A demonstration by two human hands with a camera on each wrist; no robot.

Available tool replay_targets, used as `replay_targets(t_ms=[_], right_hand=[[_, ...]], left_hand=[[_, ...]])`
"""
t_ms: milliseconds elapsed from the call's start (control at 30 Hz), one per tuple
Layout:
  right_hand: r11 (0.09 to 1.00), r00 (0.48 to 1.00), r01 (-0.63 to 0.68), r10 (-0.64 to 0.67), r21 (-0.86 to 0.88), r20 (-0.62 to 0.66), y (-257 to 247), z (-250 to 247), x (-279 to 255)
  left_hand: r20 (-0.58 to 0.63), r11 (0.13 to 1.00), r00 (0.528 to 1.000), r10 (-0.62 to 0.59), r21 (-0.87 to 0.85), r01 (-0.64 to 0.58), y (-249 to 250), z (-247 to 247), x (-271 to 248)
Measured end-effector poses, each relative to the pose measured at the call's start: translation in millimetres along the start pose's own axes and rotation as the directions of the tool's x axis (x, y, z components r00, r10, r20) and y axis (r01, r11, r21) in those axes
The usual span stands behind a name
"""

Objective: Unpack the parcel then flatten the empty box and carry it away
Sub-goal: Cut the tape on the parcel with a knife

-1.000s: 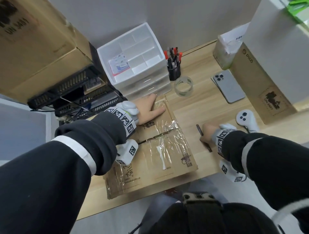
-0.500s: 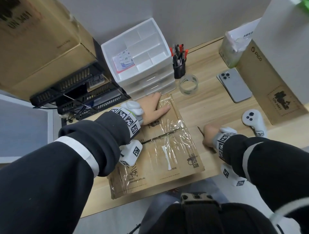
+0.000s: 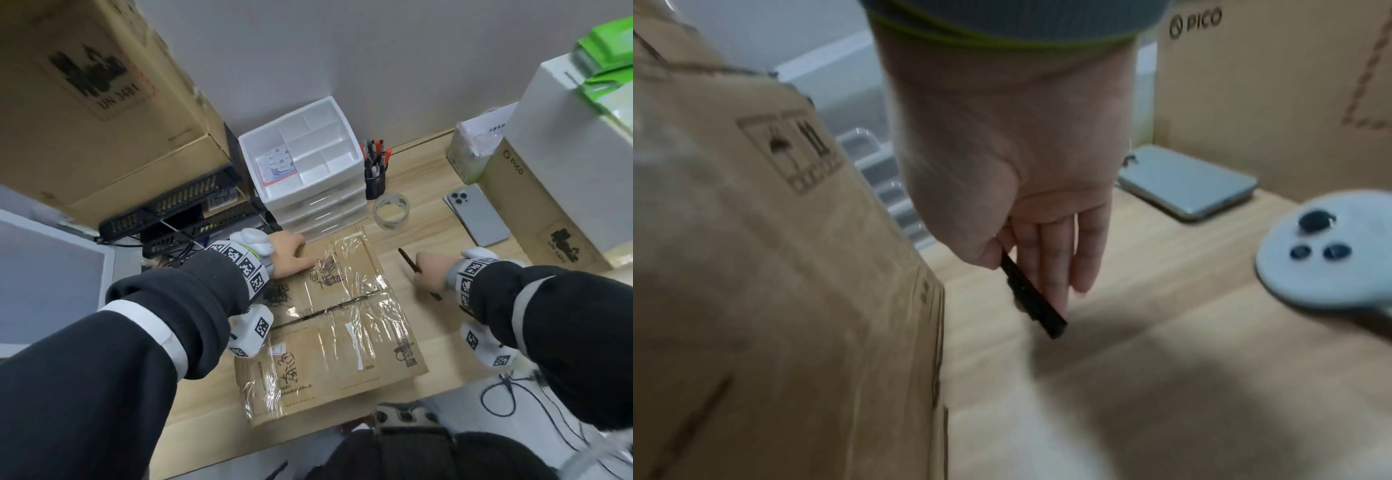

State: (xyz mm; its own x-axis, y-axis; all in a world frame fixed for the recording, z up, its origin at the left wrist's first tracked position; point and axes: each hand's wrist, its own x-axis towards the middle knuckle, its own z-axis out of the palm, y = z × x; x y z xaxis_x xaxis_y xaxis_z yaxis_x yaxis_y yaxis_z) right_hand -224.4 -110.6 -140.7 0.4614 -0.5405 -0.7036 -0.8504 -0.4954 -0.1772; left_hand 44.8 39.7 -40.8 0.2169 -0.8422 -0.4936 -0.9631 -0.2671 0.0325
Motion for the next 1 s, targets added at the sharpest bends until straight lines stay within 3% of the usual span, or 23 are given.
replay_targets(t_ms=[133,300,433,567,767,900,1000], right_hand=[[0.993,0.996,0.074,-0.069,0.095,-0.061,-3,-45,-11],[0.930,0.942,0.266,-0.195,0.255,-0.272,-42,-98,-34],[0.892,0.850,0.447,-0.398,0.071,-0.344,-99,-120,-48],[0.804,0.787,0.590,-0.592,-0.071,-0.172,-155,-106,-64],[0.736,0.760,0.650,-0.626,-0.188,0.177,-209,-54,-75],[0.714,0.733,0.677,-0.635,-0.176,0.243,-228,-43,-79],[0.705,0.736,0.675,-0.625,-0.215,0.261,-232,-40,-78]], left_hand=[[0.067,0.997,0.996,-0.060,0.052,0.056,-29,-16,-21],[0.062,0.984,0.983,-0.175,0.041,0.172,-77,-34,-53],[0.035,0.979,0.979,-0.202,0.014,0.202,-99,-34,-77],[0.045,0.985,0.984,-0.174,-0.010,0.175,-108,-26,-101],[0.115,0.997,0.991,-0.066,-0.033,0.070,-93,-4,-113],[0.180,0.987,0.982,-0.063,-0.132,0.088,-81,10,-113],[0.138,0.993,0.990,-0.027,-0.107,0.042,-80,17,-119]])
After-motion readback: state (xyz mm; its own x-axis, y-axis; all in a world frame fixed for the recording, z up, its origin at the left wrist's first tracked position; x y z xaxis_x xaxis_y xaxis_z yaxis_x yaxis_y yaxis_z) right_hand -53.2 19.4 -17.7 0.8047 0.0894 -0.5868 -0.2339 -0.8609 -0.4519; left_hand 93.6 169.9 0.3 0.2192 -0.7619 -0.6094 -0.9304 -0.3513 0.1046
